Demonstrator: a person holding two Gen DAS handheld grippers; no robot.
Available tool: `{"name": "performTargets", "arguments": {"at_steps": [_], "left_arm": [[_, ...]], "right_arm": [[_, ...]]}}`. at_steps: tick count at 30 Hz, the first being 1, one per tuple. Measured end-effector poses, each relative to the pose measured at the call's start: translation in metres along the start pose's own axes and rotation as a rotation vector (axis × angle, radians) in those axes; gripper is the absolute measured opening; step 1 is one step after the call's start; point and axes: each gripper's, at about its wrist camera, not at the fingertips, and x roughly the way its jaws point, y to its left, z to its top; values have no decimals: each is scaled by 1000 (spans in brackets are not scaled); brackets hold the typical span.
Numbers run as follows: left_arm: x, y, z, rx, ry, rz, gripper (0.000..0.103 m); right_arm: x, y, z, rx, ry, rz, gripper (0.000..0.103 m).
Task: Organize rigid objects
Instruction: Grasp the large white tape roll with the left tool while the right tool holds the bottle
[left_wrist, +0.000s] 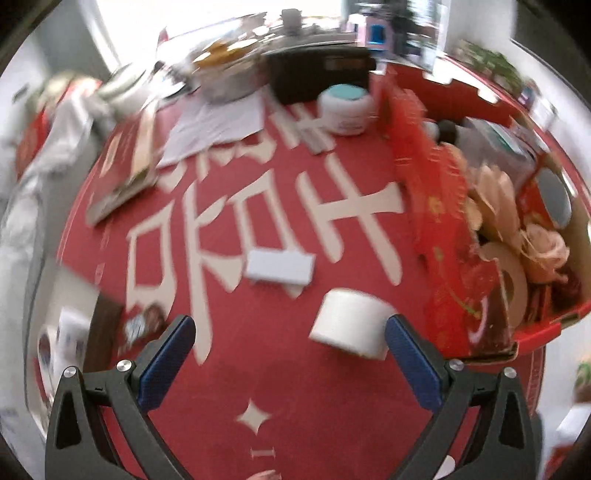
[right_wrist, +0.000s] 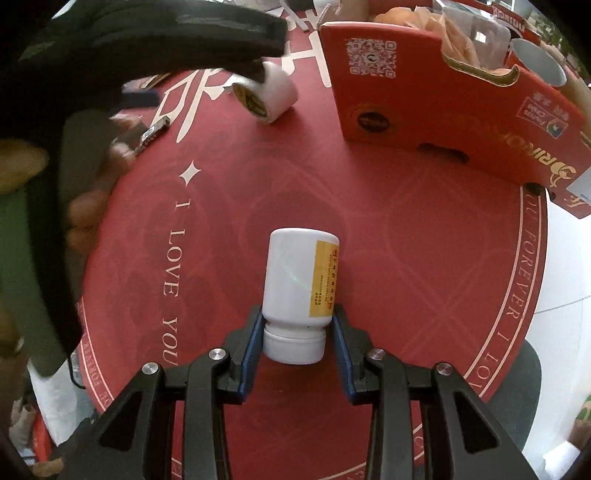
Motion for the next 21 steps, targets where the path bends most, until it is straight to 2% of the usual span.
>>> {"name": "performTargets", "arguments": {"at_steps": [3, 5, 8, 10, 12, 13, 14, 15, 17, 21], "left_arm": [[9, -11, 3, 78, -14, -15, 103], [23, -18, 4, 119, 21, -20, 103], [44, -19, 4, 118, 107, -33, 103], [45, -16, 2, 101, 94, -50, 102], [43, -15, 2, 96, 85, -77, 94], [41, -16, 1, 92, 83, -97, 81], [38, -16, 2, 86, 81, -127, 62], [37, -18, 1, 85, 78, -143, 51], [34, -19, 1, 84, 67, -114, 53], [34, -7, -8, 24, 85, -125, 52]], "right_arm": [[-2, -4, 2, 10, 5, 12, 37], [-3, -7, 3, 17, 8, 19, 37], [-2, -11, 8, 20, 10, 25, 37], [-3, -12, 8, 21, 10, 25, 37], [-2, -12, 10, 21, 9, 24, 37], [-1, -11, 12, 21, 8, 24, 37], [1, -9, 14, 18, 7, 21, 37], [0, -9, 14, 12, 8, 17, 37], [3, -4, 14, 5, 7, 11, 37], [0, 2, 13, -2, 4, 1, 37]]}}
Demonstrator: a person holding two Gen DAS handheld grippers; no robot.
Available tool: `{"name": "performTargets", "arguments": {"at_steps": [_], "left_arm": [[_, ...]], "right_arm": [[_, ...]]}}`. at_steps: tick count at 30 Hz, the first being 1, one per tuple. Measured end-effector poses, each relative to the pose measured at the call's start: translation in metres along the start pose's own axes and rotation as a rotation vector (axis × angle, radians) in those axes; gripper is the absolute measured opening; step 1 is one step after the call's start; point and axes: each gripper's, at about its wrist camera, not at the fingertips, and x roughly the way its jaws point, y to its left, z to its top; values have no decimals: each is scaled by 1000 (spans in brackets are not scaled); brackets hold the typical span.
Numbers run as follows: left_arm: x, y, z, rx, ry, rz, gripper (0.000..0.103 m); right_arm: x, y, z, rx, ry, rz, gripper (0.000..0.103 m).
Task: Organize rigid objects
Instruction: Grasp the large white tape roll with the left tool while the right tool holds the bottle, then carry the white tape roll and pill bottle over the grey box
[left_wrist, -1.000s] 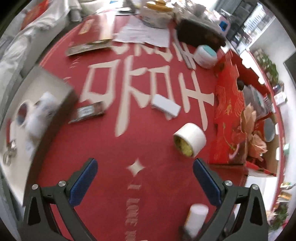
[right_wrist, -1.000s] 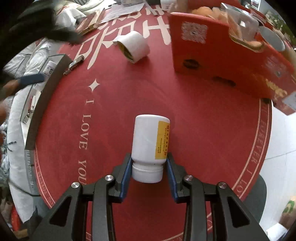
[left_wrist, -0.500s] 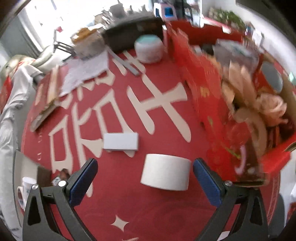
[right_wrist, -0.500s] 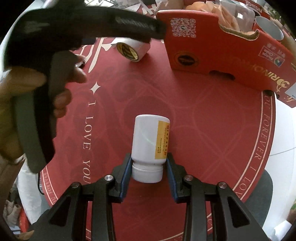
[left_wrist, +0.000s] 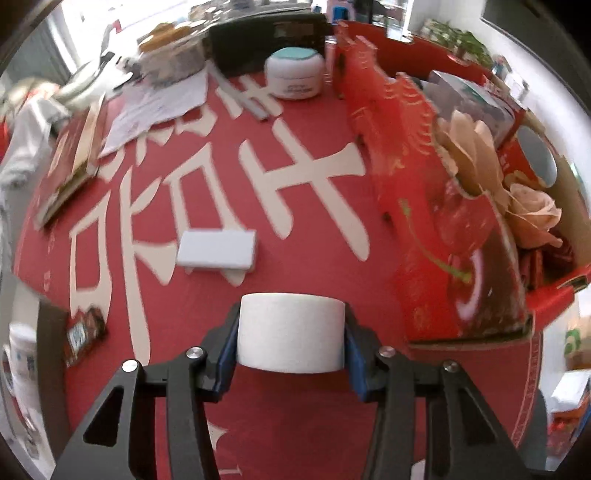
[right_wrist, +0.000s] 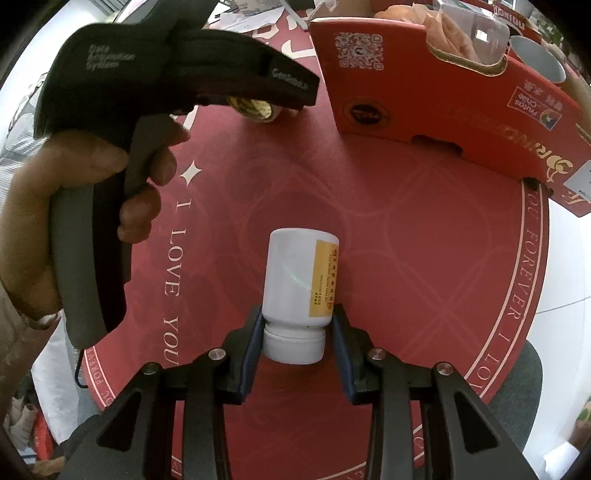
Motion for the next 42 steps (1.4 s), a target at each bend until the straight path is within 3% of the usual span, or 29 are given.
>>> {"name": "performTargets", "arguments": {"at_steps": [7, 13, 20, 24, 30, 33, 38, 42], "left_arm": [[-24, 31, -54, -55, 46, 40, 52], [-47, 58, -121, -174, 80, 82, 52], [-70, 59, -180, -211, 122, 83, 52], [-73, 59, -189, -219, 109, 72, 53], [-74, 58, -190, -223, 92, 71, 53], [-74, 55, -189, -217, 84, 72, 53], [-72, 57, -188, -221, 76, 70, 57], [-72, 58, -191, -232, 75, 69, 60]], "right_arm": [[-1, 16, -4, -16, -2, -27, 37], [2, 30, -7, -46, 1, -74, 37], [8, 36, -22, -87, 35, -86, 37], [11, 48, -34, -123, 57, -107, 37], [15, 48, -22, -64, 57, -127, 38], [21, 57, -15, -79, 51, -141, 53], [28, 76, -20, -139, 22, -231, 53], [30, 81, -23, -147, 7, -249, 49]]}}
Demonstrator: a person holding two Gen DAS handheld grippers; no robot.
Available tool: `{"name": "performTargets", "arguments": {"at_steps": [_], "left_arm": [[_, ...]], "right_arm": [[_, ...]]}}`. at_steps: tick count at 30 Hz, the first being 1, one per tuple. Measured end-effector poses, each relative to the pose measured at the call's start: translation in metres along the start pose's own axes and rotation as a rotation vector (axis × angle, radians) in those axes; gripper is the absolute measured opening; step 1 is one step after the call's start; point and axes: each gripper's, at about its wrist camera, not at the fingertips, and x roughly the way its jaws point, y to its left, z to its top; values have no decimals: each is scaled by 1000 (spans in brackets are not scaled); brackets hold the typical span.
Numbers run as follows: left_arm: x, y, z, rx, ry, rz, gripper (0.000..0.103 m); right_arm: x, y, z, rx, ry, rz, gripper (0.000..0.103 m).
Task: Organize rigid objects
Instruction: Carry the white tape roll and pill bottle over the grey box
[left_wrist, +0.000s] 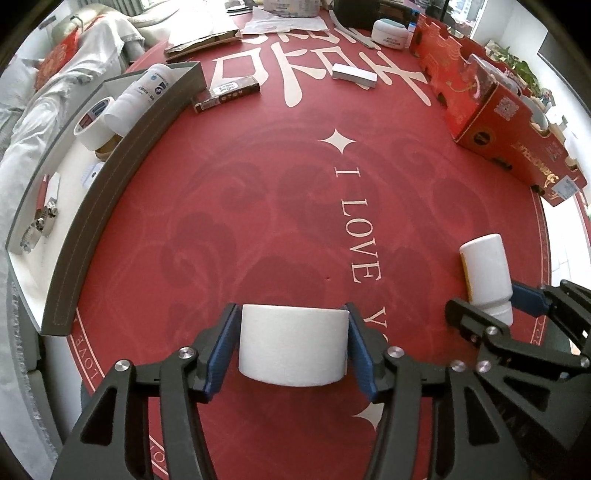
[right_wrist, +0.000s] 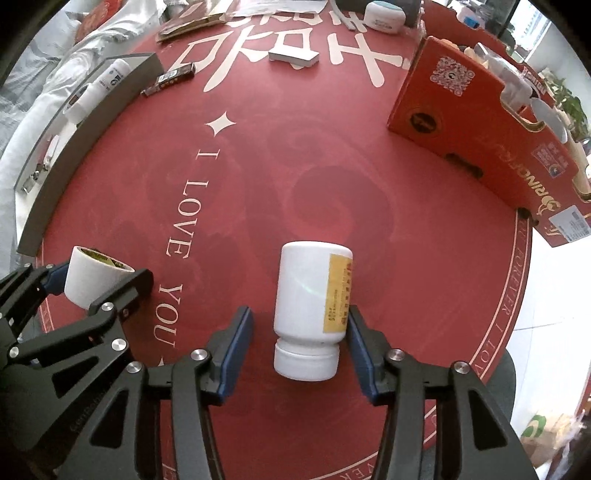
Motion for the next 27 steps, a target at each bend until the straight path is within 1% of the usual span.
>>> {"name": "performTargets", "arguments": {"at_steps": [4, 5, 9, 15, 18, 19, 24, 27], "left_arm": [[1, -1, 0, 1, -6, 0, 61], [1, 0, 0, -2, -6, 0, 61], [2, 1, 1, -4, -10, -3, 62], [-1, 4, -4, -6, -17, -9, 61], [-2, 6, -3, -17, -18, -7, 55], [-2, 7, -3, -25, -17, -7, 52], [-3, 17, -3, -72, 4, -26, 52], [-11, 31, -3, -125, 1, -27, 52]], "right_arm": [[-2, -1, -5, 12, -9, -7, 42], [-2, -1, -5, 15, -11, -8, 37], [-5, -10, -10, 19, -10, -7, 37], [-2, -21, 0, 20, -1, -4, 37], [0, -20, 2, 20, 1, -5, 37], [0, -19, 3, 21, 1, -6, 37], [0, -18, 3, 26, 5, -2, 37], [-2, -21, 1, 57, 15, 41, 37]]}}
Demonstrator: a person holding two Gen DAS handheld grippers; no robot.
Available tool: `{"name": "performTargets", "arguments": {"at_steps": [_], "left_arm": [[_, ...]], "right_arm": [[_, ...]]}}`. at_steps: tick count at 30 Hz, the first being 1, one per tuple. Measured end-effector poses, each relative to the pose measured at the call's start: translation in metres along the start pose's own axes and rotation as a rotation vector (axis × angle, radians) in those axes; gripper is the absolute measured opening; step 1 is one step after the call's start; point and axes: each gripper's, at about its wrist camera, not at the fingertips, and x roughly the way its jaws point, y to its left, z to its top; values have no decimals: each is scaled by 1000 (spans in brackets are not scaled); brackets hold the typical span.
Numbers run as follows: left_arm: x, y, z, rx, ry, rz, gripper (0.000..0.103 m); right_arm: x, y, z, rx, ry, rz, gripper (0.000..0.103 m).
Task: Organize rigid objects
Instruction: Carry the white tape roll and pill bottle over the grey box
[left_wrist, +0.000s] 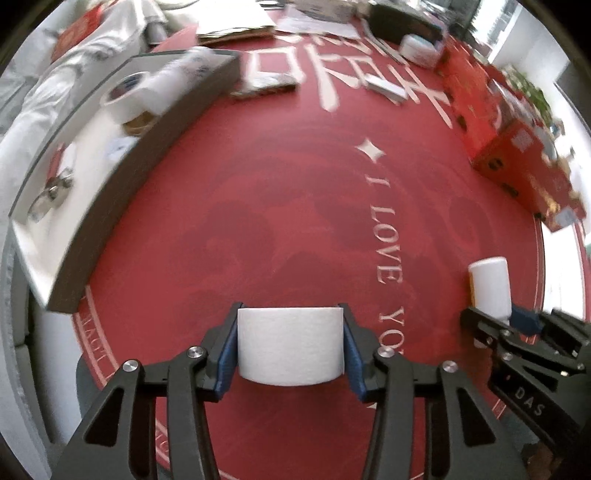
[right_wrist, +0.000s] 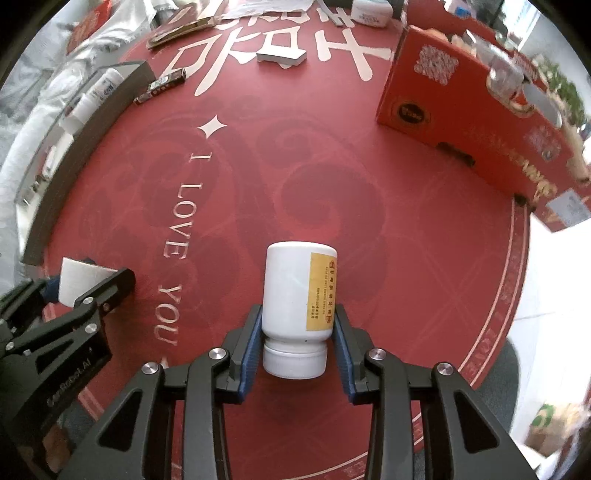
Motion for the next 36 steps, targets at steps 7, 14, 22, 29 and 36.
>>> {"name": "performTargets", "arguments": {"at_steps": [7, 14, 22, 29, 36], "left_arm": [[-49, 31, 15, -116, -91, -19, 52], [-97, 32, 34, -126, -189, -24, 52], [-129, 31, 49, -142, -243, -52, 52], [-157, 51, 61, -191, -299, -32, 52], [-176, 113, 70, -330, -347, 45, 52]], "right_arm": [[-24, 9, 12, 2, -49, 83, 37], [-59, 36, 29, -46, -118, 139, 37], [-94, 56, 54, -84, -195, 166, 37], [-127, 80, 79, -124, -252, 213, 37], [-155, 109, 106, -181, -298, 269, 37]]}}
